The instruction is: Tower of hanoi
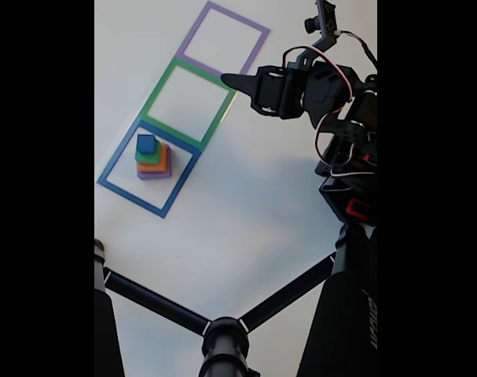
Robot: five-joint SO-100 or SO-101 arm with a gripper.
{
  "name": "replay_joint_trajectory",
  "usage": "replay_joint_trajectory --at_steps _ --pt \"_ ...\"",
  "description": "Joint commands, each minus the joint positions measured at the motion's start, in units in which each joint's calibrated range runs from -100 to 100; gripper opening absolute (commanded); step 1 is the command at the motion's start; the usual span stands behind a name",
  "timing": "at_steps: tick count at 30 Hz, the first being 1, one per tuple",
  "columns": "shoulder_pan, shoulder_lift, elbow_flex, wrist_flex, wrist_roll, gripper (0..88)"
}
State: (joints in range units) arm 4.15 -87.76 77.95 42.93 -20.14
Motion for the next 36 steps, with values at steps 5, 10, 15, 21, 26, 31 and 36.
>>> replay_joint_trajectory --at_steps 5,10,15,21,26,31,36 --pt "2.65 -3.12 3.95 0.31 -3.95 0.6" --pt "5.24 -4.57 8.77 0.64 -5.30 0.6" --pt "6.87 -5.54 12.95 0.47 -10.54 0.6" --pt "5.53 -9.42 16.95 4.85 -21.02 0.6" --pt "4.38 -12.08 19.95 9.22 -30.83 0.6" --pt "4.57 -12.08 21.32 14.32 -37.59 0.6" --pt "0.83 -12.08 19.95 18.13 -49.76 0.6"
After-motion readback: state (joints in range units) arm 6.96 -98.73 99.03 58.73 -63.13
